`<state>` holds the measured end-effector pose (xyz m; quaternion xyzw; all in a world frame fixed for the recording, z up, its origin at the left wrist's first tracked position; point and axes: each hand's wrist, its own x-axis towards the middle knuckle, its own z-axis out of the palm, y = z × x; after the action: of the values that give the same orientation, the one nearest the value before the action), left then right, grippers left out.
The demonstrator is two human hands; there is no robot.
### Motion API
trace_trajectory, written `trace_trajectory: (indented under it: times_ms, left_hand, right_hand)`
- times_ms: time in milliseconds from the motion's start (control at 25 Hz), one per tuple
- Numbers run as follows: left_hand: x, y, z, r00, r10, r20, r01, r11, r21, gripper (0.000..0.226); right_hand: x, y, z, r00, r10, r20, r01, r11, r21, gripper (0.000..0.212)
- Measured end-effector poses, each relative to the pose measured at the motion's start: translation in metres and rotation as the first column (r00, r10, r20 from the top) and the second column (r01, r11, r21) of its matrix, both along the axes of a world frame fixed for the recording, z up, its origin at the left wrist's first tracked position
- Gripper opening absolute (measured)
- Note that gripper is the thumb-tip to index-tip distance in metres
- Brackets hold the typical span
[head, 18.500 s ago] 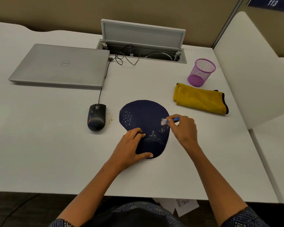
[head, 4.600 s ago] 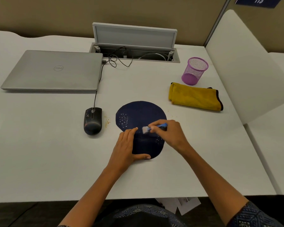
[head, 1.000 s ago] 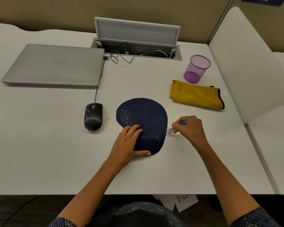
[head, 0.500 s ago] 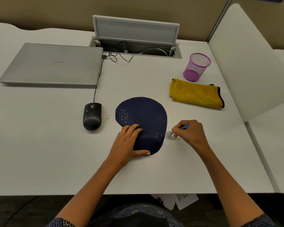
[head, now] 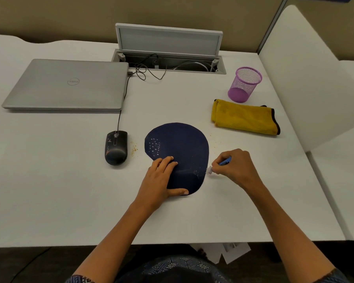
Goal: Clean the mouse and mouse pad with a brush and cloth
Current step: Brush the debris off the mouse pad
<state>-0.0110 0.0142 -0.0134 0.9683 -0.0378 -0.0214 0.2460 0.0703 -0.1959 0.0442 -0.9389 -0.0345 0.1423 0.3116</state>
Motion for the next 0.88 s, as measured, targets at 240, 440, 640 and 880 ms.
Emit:
trace_trajectory:
  times_ms: [240,440,640,880]
  left_hand:
    - [0.001,0.001,0.000,1.000,-0.012,0.009,0.012,1.000,0.013,0.085]
    - [0.001,0.000,0.000,1.000,-0.005,0.001,0.005,1.000,0.006,0.086]
    - [0.001,0.001,0.001,1.000,-0.013,0.008,0.013,1.000,0.007,0.085]
    - [0.001,0.001,0.001,1.000,-0.012,0.000,0.012,1.000,0.008,0.085]
  right_hand:
    - [-0.004,0.021,0.004,0.996,0.083,0.033,-0.088,0.976,0.199,0.014]
    - [-0.001,0.009,0.000,0.999,0.037,0.014,-0.038,0.998,0.050,0.012]
    - [-0.004,0.013,0.005,0.999,0.044,0.018,-0.047,0.971,0.235,0.011]
    - [-0.010,0.005,-0.001,0.996,0.085,-0.020,-0.082,0.990,0.117,0.008]
